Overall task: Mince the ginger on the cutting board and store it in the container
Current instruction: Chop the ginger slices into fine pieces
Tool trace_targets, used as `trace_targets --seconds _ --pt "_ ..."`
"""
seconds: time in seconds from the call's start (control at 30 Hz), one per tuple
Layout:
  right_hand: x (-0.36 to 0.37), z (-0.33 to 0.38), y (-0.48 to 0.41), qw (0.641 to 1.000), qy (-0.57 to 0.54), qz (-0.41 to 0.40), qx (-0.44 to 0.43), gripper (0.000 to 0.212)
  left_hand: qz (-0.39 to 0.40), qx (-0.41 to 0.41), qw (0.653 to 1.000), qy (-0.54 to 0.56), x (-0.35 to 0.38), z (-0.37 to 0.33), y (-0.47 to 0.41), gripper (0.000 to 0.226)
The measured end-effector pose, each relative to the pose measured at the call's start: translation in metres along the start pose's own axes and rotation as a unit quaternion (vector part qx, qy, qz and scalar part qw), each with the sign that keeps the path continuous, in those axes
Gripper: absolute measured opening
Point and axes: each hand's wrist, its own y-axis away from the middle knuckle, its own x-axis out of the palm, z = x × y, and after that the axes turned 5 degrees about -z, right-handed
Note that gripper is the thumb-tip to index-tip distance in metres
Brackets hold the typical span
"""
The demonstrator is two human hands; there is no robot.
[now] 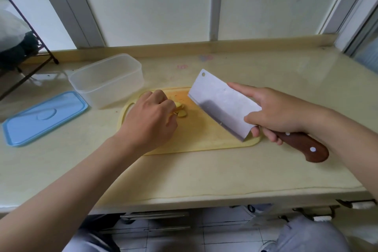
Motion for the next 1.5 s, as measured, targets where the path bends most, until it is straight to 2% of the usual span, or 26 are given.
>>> trace_targets --seconds 0.23,0.37,0.57,0.73,0.83,0.93,1.1,1.2,1.27,1.3,1.4,1.43,1.5 --pt "-0.021 -0.004 -0.025 1.000 0.016 -0.015 0.005 0.089 -0.005 0.008 1.000 0.000 -0.001 0.006 0.000 0.015" --pt "-0.023 -0.004 -0.034 1.000 0.014 -0.012 -0.011 0.090 -0.007 -0.012 1.000 -0.016 0.002 0.005 -0.005 0.023" --pt "-0.006 0.001 -0.048 0.988 -0.133 -0.038 -0.070 0.086 0.054 -0.027 0.998 -0.028 0.004 0.000 -0.022 0.044" --pt "0.000 -0.004 -0.065 0.977 -0.189 -0.058 -0.078 0.088 0.055 -0.023 0.998 -0.035 0.004 0.005 -0.032 0.028" --pt "-0.001 -0.011 -0.063 0.973 -0.210 -0.061 -0.074 0.088 0.071 -0.045 0.996 0.011 0.000 0.007 -0.037 0.016" --pt "-0.001 -0.016 -0.058 0.972 -0.215 -0.064 -0.072 0.089 0.125 -0.084 0.986 0.071 -0.010 0.007 -0.046 0.015" --pt "0.000 -0.015 -0.054 0.970 -0.222 -0.066 -0.072 0.089 0.171 -0.103 0.977 0.075 -0.017 0.007 -0.056 0.012" --pt "-0.001 -0.015 -0.054 0.969 -0.227 -0.068 -0.074 0.088 0.135 -0.100 0.984 0.058 -0.020 0.003 -0.059 0.015" --pt "-0.002 -0.017 -0.055 0.968 -0.231 -0.073 -0.071 0.088 0.065 -0.116 0.985 0.108 -0.023 -0.002 -0.060 0.014" --pt "-0.003 -0.018 -0.054 0.967 -0.233 -0.078 -0.069 0.088 0.048 -0.142 0.975 0.166 -0.024 -0.008 -0.060 0.012" --pt "-0.007 -0.019 -0.053 0.964 -0.240 -0.096 -0.067 0.088 0.100 -0.218 0.916 0.322 -0.017 -0.035 -0.052 0.005" --pt "-0.008 -0.020 -0.052 0.964 -0.240 -0.099 -0.066 0.088 0.124 -0.221 0.908 0.334 -0.011 -0.043 -0.048 0.006" --pt "-0.010 -0.022 -0.050 0.965 -0.233 -0.099 -0.063 0.089 0.148 -0.192 0.919 0.310 0.003 -0.049 -0.043 0.012"
